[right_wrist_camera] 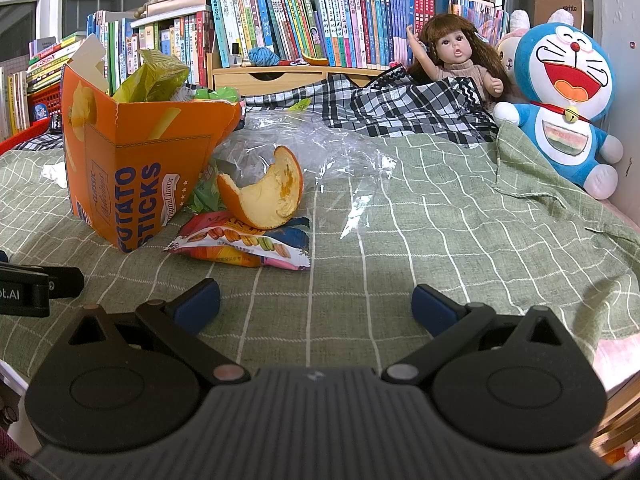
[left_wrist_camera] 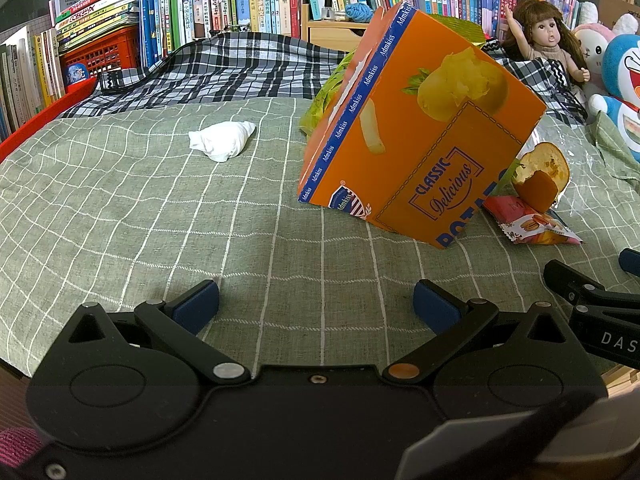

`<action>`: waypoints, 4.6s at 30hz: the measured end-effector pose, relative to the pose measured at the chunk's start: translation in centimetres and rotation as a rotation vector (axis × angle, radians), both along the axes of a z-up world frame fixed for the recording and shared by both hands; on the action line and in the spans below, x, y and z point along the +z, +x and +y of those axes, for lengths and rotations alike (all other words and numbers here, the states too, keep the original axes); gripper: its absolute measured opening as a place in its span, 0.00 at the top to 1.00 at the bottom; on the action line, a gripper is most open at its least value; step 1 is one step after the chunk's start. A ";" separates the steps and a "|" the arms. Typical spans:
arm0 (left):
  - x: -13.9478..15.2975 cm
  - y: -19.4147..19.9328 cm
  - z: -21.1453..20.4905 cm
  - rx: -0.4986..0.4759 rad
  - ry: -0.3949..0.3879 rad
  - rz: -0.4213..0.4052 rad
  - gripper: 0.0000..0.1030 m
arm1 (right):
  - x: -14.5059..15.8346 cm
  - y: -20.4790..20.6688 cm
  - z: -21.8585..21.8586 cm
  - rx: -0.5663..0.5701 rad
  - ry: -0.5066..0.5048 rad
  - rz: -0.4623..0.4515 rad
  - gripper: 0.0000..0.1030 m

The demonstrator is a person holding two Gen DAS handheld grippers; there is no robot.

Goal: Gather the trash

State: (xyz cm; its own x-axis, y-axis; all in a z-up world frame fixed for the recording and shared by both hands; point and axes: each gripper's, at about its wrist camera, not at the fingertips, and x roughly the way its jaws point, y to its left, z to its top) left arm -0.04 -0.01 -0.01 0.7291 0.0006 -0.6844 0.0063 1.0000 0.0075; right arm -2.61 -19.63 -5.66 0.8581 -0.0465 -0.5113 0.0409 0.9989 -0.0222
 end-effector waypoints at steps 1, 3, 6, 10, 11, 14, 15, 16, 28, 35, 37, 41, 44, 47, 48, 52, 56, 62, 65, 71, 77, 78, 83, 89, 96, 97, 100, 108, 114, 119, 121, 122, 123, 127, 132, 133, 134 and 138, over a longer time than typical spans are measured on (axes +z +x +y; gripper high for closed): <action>0.0 0.0 0.0 0.000 0.000 0.000 0.00 | 0.0 0.0 0.0 0.000 0.000 0.000 0.00; 0.0 0.0 0.0 0.000 0.000 0.000 0.00 | 0.0 0.0 0.0 0.000 0.000 0.000 0.00; 0.0 0.0 0.0 0.000 0.000 0.000 0.00 | 0.0 -0.1 0.0 0.000 0.000 0.000 0.00; 0.0 0.0 0.0 0.000 0.000 -0.001 0.00 | -0.1 -0.1 -0.1 -0.001 0.001 -0.004 0.00; 0.0 0.0 0.0 -0.001 0.000 -0.002 0.00 | 0.0 -0.1 -0.1 -0.002 0.002 -0.005 0.00; 0.0 0.2 0.0 -0.003 -0.001 -0.002 0.00 | -0.1 -0.3 0.0 -0.002 0.002 -0.009 0.00; 0.0 0.2 0.0 -0.002 -0.001 -0.001 0.00 | -0.1 -0.3 0.1 -0.002 0.003 -0.010 0.00; 0.0 0.2 0.0 -0.001 -0.001 -0.002 0.00 | -0.1 -0.3 0.1 -0.002 0.003 -0.011 0.00; 0.0 0.3 0.3 0.006 -0.007 -0.009 0.00 | -0.1 -0.1 -0.3 0.025 0.003 -0.014 0.00; -0.3 0.1 0.4 0.000 -0.001 -0.042 0.00 | -0.2 -0.1 -0.2 0.033 0.003 -0.018 0.00; -0.5 -0.1 0.5 -0.012 0.002 -0.057 0.00 | -0.1 -0.2 -0.3 0.035 0.007 -0.023 0.00; -0.2 -0.1 0.6 -0.024 0.000 -0.046 0.00 | 0.0 -0.5 -0.4 0.047 0.039 -0.041 0.00; 0.1 -0.1 0.7 -0.032 -0.008 -0.038 0.00 | 0.3 -0.7 -0.3 0.060 0.049 -0.068 0.00; 0.4 -0.3 0.9 -0.044 -0.021 -0.043 0.00 | 0.7 -1.0 -0.1 0.076 0.042 -0.089 0.00; 0.5 -0.4 0.9 -0.046 -0.024 -0.047 0.00 | 0.7 -1.1 -0.1 0.083 0.041 -0.093 0.00; 1.4 -0.8 0.9 -0.059 -0.040 -0.084 0.00 | 1.0 -1.6 -0.1 0.091 0.032 -0.117 0.00; 3.1 -1.2 1.1 -0.083 -0.090 -0.155 0.00 | 1.1 -1.9 -0.7 0.076 0.039 -0.124 0.00; 5.4 -1.1 0.5 -0.146 -0.212 -0.233 0.00 | 1.3 -2.3 -1.1 0.087 0.044 -0.140 0.00; 5.8 -1.0 -1.0 -0.183 -0.211 -0.258 0.00 | 1.1 -2.3 -0.7 0.101 0.016 -0.140 0.00; 5.4 0.2 -3.3 -0.163 -0.206 -0.253 0.00 | 0.5 -2.8 -0.2 0.118 -0.018 -0.136 0.00; 5.9 -0.4 -4.9 -0.123 -0.121 -0.397 0.00 | 0.5 -2.8 -0.4 0.116 -0.002 -0.142 0.00; 5.9 -0.2 -5.2 -0.120 -0.102 -0.414 0.00 | 0.4 -2.7 -0.4 0.115 0.003 -0.141 0.00; 5.9 1.3 -6.4 -0.140 -0.012 -0.452 0.00 | 0.3 -2.6 -0.5 0.117 0.025 -0.139 0.00; 5.2 1.3 -8.0 -0.250 0.094 -0.482 0.00 | 0.1 -2.3 -0.4 0.120 0.018 -0.133 0.00; 3.0 0.6 -10.5 -0.323 0.317 -0.505 0.00 | 0.0 -2.0 -0.4 0.119 0.020 -0.129 0.00; 2.8 0.5 -10.6 -0.320 0.329 -0.506 0.01 | 0.0 -2.0 -0.4 0.119 0.020 -0.127 0.00; 2.6 0.2 -10.2 -0.287 0.321 -0.512 0.13 | 0.0 -2.0 -0.3 0.121 0.020 -0.127 0.00; 3.3 -1.9 -6.9 -0.222 0.205 -0.500 0.20 | 0.1 -1.8 -0.1 0.123 0.030 -0.126 0.00; 4.3 -4.1 -3.6 -0.141 0.095 -0.506 0.20 | 0.6 -1.6 0.4 0.122 0.033 -0.144 0.00; 5.3 -5.5 -0.9 -0.080 0.041 -0.538 0.20 | 1.6 -1.4 0.1 0.089 0.052 -0.187 0.05; 5.4 -5.7 0.0 -0.063 0.034 -0.533 0.20 | 1.9 -0.9 0.2 0.095 0.033 -0.186 0.10; 5.3 -5.8 0.6 -0.052 0.030 -0.529 0.20 | 2.2 -0.6 0.2 0.102 0.015 -0.190 0.12; 5.2 -5.9 1.0 -0.043 0.023 -0.525 0.20 | 2.3 -0.4 0.4 0.109 -0.005 -0.192 0.16; 5.1 -6.1 2.9 -0.001 -0.014 -0.519 0.20 | 2.8 0.4 1.5 0.159 -0.123 -0.198 0.26; 5.2 -6.5 5.3 0.070 -0.019 -0.526 0.20 | 2.4 2.3 2.8 0.218 -0.231 -0.161 0.26; 5.2 -6.5 5.8 0.084 -0.021 -0.527 0.20 | 2.4 2.6 3.0 0.228 -0.236 -0.152 0.26; 5.3 -6.6 6.3 0.099 -0.022 -0.529 0.20 | 2.3 2.9 3.1 0.235 -0.240 -0.146 0.26; 6.1 -7.0 8.2 0.149 -0.026 -0.558 0.20 | 2.5 3.8 3.6 0.260 -0.237 -0.116 0.46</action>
State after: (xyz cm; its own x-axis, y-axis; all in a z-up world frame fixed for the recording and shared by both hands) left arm -7.06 8.22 6.11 0.9730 0.1198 -0.1973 -0.1330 0.9896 -0.0551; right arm 1.23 -16.01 -3.14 0.9085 0.0755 -0.4109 -0.1980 0.9439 -0.2644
